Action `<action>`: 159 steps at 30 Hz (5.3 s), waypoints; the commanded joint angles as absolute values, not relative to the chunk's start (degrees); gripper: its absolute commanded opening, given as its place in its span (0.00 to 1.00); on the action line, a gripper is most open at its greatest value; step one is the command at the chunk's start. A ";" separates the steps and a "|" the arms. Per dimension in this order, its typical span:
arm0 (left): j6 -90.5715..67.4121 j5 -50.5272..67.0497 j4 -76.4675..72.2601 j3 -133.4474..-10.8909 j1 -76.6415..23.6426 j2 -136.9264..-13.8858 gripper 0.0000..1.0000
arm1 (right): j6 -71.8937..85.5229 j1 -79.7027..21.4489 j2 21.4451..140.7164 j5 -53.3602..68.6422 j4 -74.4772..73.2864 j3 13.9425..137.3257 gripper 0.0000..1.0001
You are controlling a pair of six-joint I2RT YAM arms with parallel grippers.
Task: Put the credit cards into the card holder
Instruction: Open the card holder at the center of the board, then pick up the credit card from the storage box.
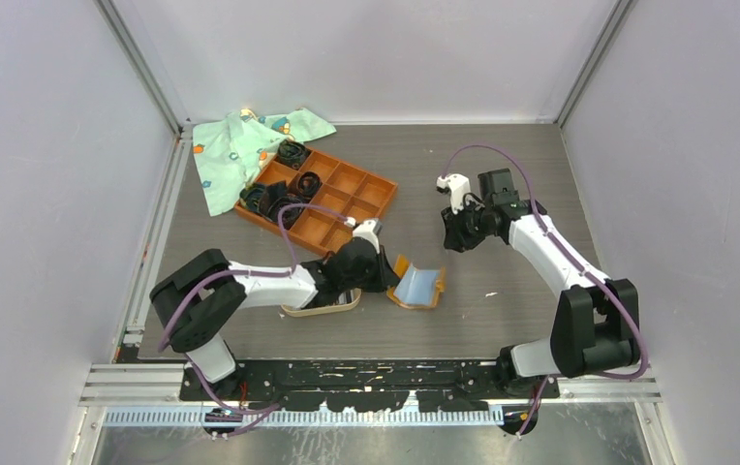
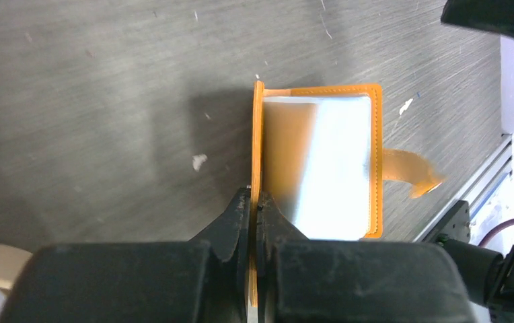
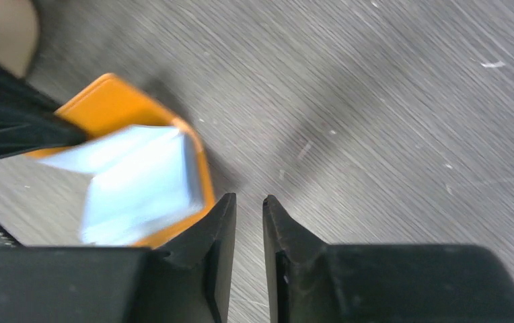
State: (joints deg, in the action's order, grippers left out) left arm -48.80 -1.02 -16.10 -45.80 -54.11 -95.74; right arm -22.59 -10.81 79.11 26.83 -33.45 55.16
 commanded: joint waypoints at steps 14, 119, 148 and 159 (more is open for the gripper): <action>-67.84 -35.97 -13.87 -45.34 -66.95 -94.26 0.00 | -31.44 -8.35 71.37 48.79 -35.01 51.40 0.24; -28.30 -18.40 -0.35 -35.46 -57.05 -57.01 0.54 | -5.46 -25.50 75.11 50.21 -21.62 58.05 0.55; -42.98 -16.13 16.91 -21.45 -32.52 -45.71 0.61 | 29.74 -45.25 106.73 15.72 -12.81 69.60 0.60; -44.74 -11.66 16.70 -19.40 -32.42 -43.33 0.44 | 34.27 -46.13 108.57 24.52 -8.18 68.20 0.55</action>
State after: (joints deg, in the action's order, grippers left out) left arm -43.64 -14.37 17.89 -19.64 -32.84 -43.55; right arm 32.16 -46.39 107.94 21.98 -11.05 67.94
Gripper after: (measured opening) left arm 0.447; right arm 0.568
